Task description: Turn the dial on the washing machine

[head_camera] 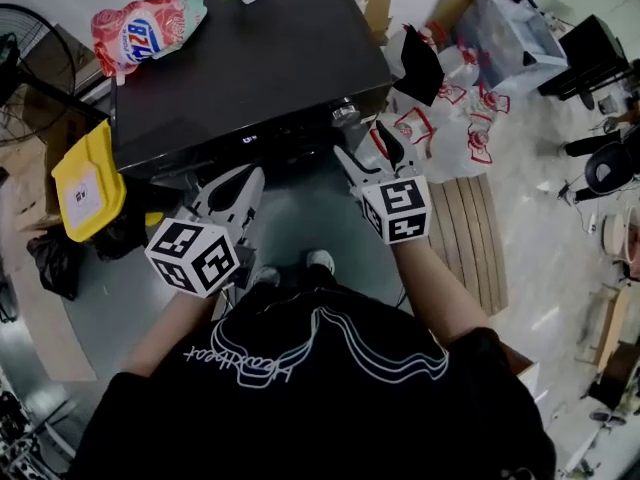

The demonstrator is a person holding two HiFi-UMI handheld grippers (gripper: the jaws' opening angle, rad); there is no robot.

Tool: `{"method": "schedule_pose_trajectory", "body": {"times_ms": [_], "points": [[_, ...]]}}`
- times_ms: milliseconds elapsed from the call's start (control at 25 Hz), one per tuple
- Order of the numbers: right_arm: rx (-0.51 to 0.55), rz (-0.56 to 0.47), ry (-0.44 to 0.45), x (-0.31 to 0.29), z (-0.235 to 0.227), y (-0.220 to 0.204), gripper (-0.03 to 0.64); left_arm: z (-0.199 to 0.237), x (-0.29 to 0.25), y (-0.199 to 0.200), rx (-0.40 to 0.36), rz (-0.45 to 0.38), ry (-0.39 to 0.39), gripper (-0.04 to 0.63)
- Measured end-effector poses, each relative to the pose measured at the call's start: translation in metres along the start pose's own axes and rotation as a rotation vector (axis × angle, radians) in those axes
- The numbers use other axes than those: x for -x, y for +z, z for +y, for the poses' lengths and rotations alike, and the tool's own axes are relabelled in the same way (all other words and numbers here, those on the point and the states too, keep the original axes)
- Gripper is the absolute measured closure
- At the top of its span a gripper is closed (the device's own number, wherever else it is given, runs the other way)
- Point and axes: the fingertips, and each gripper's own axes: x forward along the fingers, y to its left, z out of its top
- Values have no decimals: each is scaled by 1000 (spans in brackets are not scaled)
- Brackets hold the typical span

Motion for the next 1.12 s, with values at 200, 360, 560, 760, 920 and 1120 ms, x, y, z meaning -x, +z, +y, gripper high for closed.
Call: {"method": "schedule_pose_trajectory", "body": {"times_ms": [200, 360, 560, 760, 920, 1120], "points": [[37, 42, -10, -27, -7, -19, 282, 14, 4, -7, 39, -35, 73, 589], [54, 45, -10, -44, -12, -28, 288, 28, 5, -14, 61, -60, 123, 589], [76, 76, -24, -60, -17, -39, 299, 42, 5, -26, 103, -74, 167, 589], [78, 87, -30, -72, -15, -46, 308, 49, 11, -35, 122, -81, 198, 589], [59, 82, -51, -76, -18, -49, 337, 50, 18, -41, 130, -81, 224, 589], [46, 82, -56, -78, -19, -50, 343, 47, 25, -50, 139, -75, 254, 589]]}}
